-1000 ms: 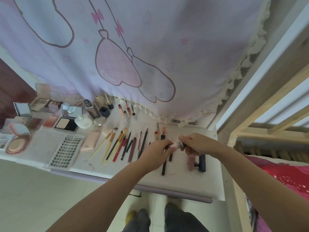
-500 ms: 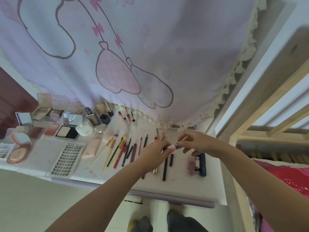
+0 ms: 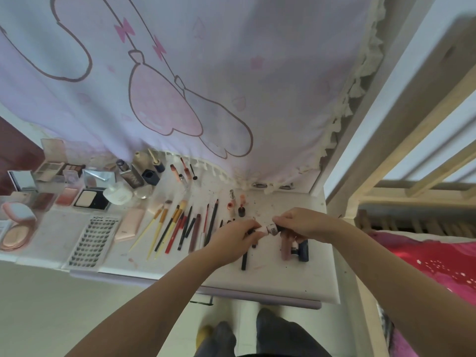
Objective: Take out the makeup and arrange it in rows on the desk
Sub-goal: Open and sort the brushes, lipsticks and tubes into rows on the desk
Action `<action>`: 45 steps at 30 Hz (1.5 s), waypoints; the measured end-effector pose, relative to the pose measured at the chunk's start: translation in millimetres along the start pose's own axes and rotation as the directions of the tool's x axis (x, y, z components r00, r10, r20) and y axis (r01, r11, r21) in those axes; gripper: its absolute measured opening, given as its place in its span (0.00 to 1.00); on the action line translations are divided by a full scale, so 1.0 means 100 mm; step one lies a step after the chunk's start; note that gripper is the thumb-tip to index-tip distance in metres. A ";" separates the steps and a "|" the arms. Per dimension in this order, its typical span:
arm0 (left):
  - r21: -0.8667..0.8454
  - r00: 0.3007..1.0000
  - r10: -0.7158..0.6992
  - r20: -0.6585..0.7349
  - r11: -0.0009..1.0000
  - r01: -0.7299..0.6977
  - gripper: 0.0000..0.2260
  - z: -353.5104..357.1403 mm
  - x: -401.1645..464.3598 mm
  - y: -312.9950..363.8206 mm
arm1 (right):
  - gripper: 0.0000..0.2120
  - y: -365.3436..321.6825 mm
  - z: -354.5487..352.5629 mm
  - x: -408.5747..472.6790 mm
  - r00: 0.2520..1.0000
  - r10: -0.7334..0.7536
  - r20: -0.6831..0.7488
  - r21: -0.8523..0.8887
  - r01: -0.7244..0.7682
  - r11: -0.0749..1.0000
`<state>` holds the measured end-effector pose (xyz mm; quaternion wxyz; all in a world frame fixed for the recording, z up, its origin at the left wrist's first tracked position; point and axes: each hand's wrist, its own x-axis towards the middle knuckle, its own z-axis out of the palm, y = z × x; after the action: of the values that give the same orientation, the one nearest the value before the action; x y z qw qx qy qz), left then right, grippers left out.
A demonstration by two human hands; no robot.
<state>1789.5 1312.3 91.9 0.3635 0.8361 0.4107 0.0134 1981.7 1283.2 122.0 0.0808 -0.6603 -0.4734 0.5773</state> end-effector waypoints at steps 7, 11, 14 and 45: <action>-0.422 0.964 -0.167 0.206 0.874 0.241 0.10 -0.07 -0.01 -0.13 | 0.07 0.21 -0.33 -0.02 0.999 -0.036 -0.018 0.133 0.038 0.990; -0.665 0.946 -0.253 0.204 0.673 0.323 0.09 0.12 0.03 -0.14 | 0.08 0.38 -0.40 -0.02 0.998 -0.028 0.053 0.438 0.002 0.899; -0.725 0.947 -0.294 0.125 0.625 0.290 0.09 0.33 0.14 -0.06 | 0.11 0.50 -0.29 0.02 0.993 -0.093 0.072 0.595 0.032 0.803; -0.182 0.801 -0.452 -0.392 0.892 0.414 0.10 0.72 0.61 0.15 | 0.16 0.75 -0.20 0.91 0.916 -0.261 -0.306 -0.385 0.131 0.913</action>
<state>1862.9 1306.3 31.3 0.2949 0.6800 0.6587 0.1296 2027.8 1317.2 17.4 0.1011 -0.7044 -0.6129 0.3434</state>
